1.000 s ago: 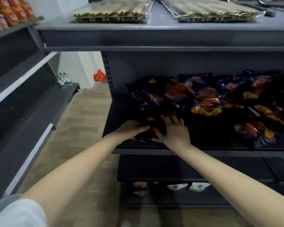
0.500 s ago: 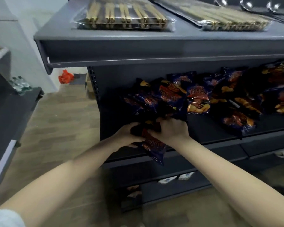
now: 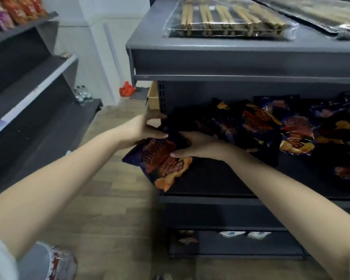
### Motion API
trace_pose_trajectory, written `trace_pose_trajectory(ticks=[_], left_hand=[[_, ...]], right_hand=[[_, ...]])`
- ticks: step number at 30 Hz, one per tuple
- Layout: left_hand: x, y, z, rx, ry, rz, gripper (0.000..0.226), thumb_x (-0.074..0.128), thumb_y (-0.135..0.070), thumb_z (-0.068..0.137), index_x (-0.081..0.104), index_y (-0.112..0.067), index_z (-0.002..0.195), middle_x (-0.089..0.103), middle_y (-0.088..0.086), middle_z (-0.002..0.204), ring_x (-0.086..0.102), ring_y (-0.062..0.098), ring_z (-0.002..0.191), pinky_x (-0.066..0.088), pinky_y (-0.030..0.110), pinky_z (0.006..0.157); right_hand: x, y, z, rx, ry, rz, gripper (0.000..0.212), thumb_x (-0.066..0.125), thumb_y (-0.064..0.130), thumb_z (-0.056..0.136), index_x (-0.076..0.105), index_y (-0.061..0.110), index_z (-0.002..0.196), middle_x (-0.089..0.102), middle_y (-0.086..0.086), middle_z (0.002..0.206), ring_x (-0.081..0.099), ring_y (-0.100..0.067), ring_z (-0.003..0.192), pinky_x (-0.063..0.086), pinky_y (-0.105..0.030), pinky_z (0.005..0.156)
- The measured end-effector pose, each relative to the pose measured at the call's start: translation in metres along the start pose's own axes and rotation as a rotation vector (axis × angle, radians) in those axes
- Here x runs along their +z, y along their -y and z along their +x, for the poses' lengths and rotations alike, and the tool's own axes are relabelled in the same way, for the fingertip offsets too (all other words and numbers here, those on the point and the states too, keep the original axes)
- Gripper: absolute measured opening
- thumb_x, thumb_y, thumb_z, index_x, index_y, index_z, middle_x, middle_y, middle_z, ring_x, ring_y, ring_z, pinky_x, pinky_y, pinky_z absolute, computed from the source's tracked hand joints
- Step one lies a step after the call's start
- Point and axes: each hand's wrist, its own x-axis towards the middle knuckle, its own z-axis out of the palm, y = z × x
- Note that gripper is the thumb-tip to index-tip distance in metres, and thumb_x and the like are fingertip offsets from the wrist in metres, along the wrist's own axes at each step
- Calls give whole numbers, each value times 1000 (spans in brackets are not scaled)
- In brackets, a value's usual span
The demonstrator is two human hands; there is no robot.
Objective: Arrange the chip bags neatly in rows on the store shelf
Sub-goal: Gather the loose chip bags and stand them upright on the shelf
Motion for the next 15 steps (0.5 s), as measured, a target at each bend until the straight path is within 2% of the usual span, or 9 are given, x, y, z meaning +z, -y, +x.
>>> trace_pose_trajectory(ticks=[3, 4, 6, 7, 9, 11, 12, 13, 15], left_hand=[[-17, 4, 4, 29, -39, 92, 62, 80, -22, 72, 49, -28, 126, 62, -3, 111, 62, 9, 97, 49, 24, 88], [-21, 4, 6, 29, -19, 106, 61, 80, -23, 72, 48, -29, 124, 62, -3, 110, 63, 8, 96, 49, 24, 87], [-28, 2, 8, 60, -14, 137, 60, 77, -21, 75, 44, -30, 124, 63, -4, 110, 63, 1, 90, 49, 15, 77], [-32, 1, 10, 103, -67, 150, 62, 75, -23, 76, 41, -28, 127, 63, -4, 110, 62, 0, 91, 47, 14, 78], [-43, 5, 16, 181, -372, 143, 65, 72, -34, 78, 39, -21, 133, 58, -10, 113, 56, -1, 98, 42, 17, 88], [-50, 21, 16, 249, -700, -45, 70, 70, -37, 80, 33, -18, 137, 50, -12, 117, 49, -4, 104, 36, 15, 98], [-48, 30, 18, 260, -757, -176, 73, 69, -36, 81, 28, -18, 139, 48, -9, 122, 48, -1, 109, 35, 19, 102], [-43, 41, 21, 233, -729, -271, 76, 68, -34, 82, 23, -17, 141, 45, -3, 129, 47, 5, 114, 36, 25, 103], [-24, 59, 25, 124, -518, -365, 75, 63, -25, 87, 18, -12, 145, 40, 9, 141, 45, 11, 116, 39, 28, 99]], right_hand=[[17, -2, 17, -9, -51, 155, 40, 74, 18, 80, 63, 12, 118, 65, -2, 116, 60, -9, 104, 46, -14, 86], [20, -3, 23, -4, -97, 171, 38, 76, 17, 78, 64, 11, 114, 67, -1, 112, 61, -9, 100, 47, -14, 85], [19, -6, 33, 6, -186, 169, 35, 77, 16, 76, 64, 14, 109, 67, 3, 105, 61, -8, 96, 47, -15, 83], [18, -8, 37, 5, -230, 184, 37, 77, 16, 77, 64, 16, 111, 67, 2, 106, 61, -9, 98, 47, -17, 85], [10, -10, 44, 9, -352, 284, 39, 76, 15, 78, 63, 17, 115, 66, 1, 111, 61, -12, 102, 48, -18, 86], [4, -10, 52, -11, -486, 377, 37, 74, 14, 80, 62, 17, 115, 65, 1, 110, 62, -8, 96, 49, -13, 81], [2, -11, 58, -25, -541, 430, 36, 73, 14, 81, 61, 16, 115, 65, 0, 112, 62, -8, 96, 49, -15, 84], [1, -13, 66, -34, -586, 506, 38, 73, 14, 81, 61, 13, 116, 66, -4, 115, 63, -12, 100, 50, -22, 90], [3, -15, 78, -35, -644, 662, 43, 72, 12, 81, 59, 6, 121, 65, -13, 119, 62, -24, 109, 47, -41, 100]])
